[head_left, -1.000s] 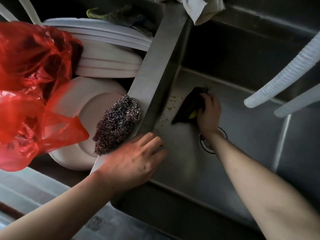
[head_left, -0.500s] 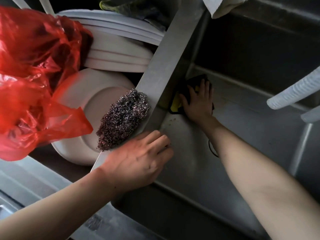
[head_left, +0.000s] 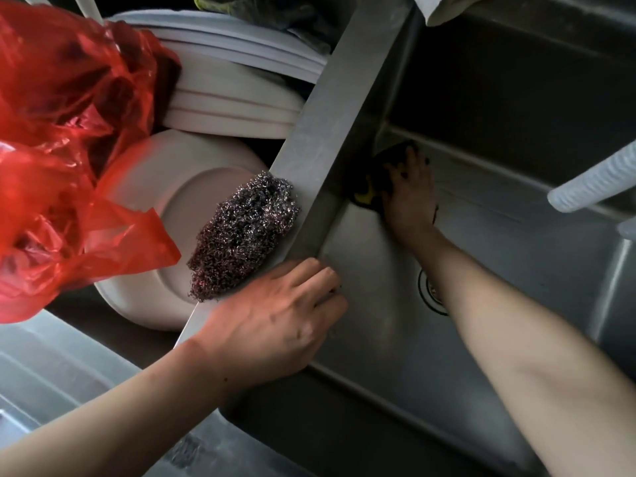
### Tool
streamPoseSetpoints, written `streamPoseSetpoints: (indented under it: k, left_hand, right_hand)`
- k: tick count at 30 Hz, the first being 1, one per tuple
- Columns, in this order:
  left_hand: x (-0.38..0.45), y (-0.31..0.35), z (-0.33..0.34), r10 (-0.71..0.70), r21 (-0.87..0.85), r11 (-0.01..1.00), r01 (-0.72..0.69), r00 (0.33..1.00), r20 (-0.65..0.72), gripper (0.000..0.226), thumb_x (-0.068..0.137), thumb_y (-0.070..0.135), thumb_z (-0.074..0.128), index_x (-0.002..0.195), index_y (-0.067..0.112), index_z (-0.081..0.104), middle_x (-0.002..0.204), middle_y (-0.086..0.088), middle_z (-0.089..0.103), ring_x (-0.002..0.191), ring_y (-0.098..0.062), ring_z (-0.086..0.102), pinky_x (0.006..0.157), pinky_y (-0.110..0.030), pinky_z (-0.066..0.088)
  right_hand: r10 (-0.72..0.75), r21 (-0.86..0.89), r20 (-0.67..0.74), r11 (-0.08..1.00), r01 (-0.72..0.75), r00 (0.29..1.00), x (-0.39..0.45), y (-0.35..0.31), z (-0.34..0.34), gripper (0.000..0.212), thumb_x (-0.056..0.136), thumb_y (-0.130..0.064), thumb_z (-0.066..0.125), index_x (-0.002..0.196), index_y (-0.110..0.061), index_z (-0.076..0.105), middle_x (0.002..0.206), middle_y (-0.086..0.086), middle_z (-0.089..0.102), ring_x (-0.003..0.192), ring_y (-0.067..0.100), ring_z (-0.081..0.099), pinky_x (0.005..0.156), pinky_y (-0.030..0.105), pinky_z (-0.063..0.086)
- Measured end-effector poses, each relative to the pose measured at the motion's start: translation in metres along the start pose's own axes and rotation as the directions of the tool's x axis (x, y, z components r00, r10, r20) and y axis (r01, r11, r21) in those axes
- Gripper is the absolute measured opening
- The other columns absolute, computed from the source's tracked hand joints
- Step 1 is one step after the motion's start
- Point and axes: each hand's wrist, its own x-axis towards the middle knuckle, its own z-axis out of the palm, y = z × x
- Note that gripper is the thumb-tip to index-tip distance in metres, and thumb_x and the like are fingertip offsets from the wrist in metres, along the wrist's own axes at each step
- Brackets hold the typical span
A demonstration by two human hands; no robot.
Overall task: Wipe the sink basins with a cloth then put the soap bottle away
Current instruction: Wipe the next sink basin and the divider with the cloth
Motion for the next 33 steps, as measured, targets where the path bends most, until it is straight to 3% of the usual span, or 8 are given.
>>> streamPoseSetpoints:
  k: [4, 7, 12, 19, 21, 23, 26, 33]
  left_hand:
    - [0.000, 0.000, 0.000, -0.009, -0.010, 1.000, 0.009, 1.000, -0.004, 0.022, 0.096, 0.015, 0.040, 0.090, 0.012, 0.062, 0.101, -0.006, 0.060, 0.091, -0.027, 0.056, 0.080, -0.040, 0.049]
    - [0.000, -0.001, 0.001, -0.004, -0.014, 1.000, 0.004, 1.000, -0.011, 0.021, 0.094, 0.015, 0.042, 0.089, 0.012, 0.062, 0.100, -0.006, 0.060, 0.091, -0.028, 0.057, 0.079, -0.041, 0.050]
    - [0.001, 0.000, 0.002, 0.005, -0.006, 1.000, -0.005, 1.000, -0.017, 0.022, 0.095, 0.015, 0.040, 0.088, 0.013, 0.060, 0.099, -0.005, 0.060, 0.090, -0.027, 0.057, 0.081, -0.040, 0.050]
    - [0.001, -0.001, 0.002, 0.002, 0.007, 1.000, -0.001, 0.999, -0.035, 0.034, 0.100, 0.012, 0.029, 0.088, 0.013, 0.060, 0.099, -0.004, 0.059, 0.088, -0.025, 0.054, 0.079, -0.035, 0.045]
    - [0.000, -0.001, 0.003, -0.006, 0.017, 1.000, 0.006, 0.999, -0.035, 0.022, 0.098, 0.011, 0.040, 0.089, 0.014, 0.061, 0.100, -0.004, 0.059, 0.088, -0.025, 0.054, 0.079, -0.035, 0.046]
    - [-0.001, -0.002, 0.004, -0.012, 0.021, 1.000, 0.012, 0.999, -0.037, 0.016, 0.096, 0.011, 0.046, 0.090, 0.014, 0.061, 0.100, -0.004, 0.059, 0.089, -0.024, 0.054, 0.078, -0.037, 0.047]
    - [-0.001, -0.002, 0.005, -0.008, 0.031, 0.999, 0.009, 0.999, -0.039, 0.016, 0.095, 0.011, 0.046, 0.091, 0.014, 0.061, 0.101, -0.004, 0.059, 0.089, -0.024, 0.055, 0.078, -0.037, 0.047]
    - [-0.001, -0.004, 0.008, 0.011, 0.058, 0.998, -0.010, 1.000, -0.026, 0.019, 0.097, 0.012, 0.043, 0.093, 0.012, 0.061, 0.102, -0.007, 0.059, 0.093, -0.028, 0.056, 0.082, -0.042, 0.049]
  right_hand:
    - [0.149, 0.021, 0.016, 0.989, -0.150, 0.989, 0.042, -0.004, -0.004, 0.054, 0.096, -0.021, 0.056, 0.149, -0.019, 0.053, 0.166, 0.025, 0.025, 0.155, 0.048, 0.016, 0.129, 0.051, 0.014]
    - [0.126, 0.056, 0.017, 0.990, -0.127, 0.992, 0.043, -0.018, 0.003, 0.057, 0.092, -0.019, 0.053, 0.148, -0.008, 0.052, 0.163, 0.028, 0.029, 0.153, 0.053, 0.017, 0.128, 0.054, 0.013]
    - [-0.080, 0.105, 0.114, 0.992, 0.068, 0.990, 0.038, -0.007, -0.004, 0.063, 0.084, -0.028, 0.045, 0.136, 0.006, 0.055, 0.155, 0.031, 0.042, 0.147, 0.054, 0.032, 0.121, 0.061, 0.028]
    - [-0.396, 0.122, 0.196, 0.917, 0.379, 0.897, -0.013, 0.010, -0.005, 0.051, 0.085, -0.013, 0.070, 0.134, -0.007, 0.059, 0.160, 0.022, 0.039, 0.150, 0.044, 0.032, 0.122, 0.055, 0.031]
    - [-0.355, 0.114, 0.166, 0.934, 0.339, 0.920, -0.008, 0.015, -0.006, 0.058, 0.085, -0.012, 0.069, 0.141, -0.010, 0.056, 0.161, 0.022, 0.037, 0.151, 0.045, 0.031, 0.123, 0.054, 0.030]
    - [-0.159, 0.122, 0.100, 0.982, 0.146, 0.982, 0.005, 0.016, -0.007, 0.066, 0.085, -0.011, 0.067, 0.149, -0.015, 0.050, 0.164, 0.024, 0.030, 0.153, 0.046, 0.024, 0.125, 0.055, 0.025]
    - [0.038, 0.120, 0.075, 0.992, -0.047, 0.996, 0.013, 0.000, -0.001, 0.064, 0.090, -0.017, 0.061, 0.153, -0.020, 0.048, 0.165, 0.027, 0.023, 0.155, 0.047, 0.017, 0.128, 0.054, 0.016]
    - [-0.098, 0.154, 0.061, 0.984, 0.088, 0.993, -0.068, -0.053, 0.020, 0.068, 0.085, -0.028, 0.068, 0.149, -0.010, 0.052, 0.157, 0.026, 0.041, 0.148, 0.044, 0.034, 0.123, 0.056, 0.027]
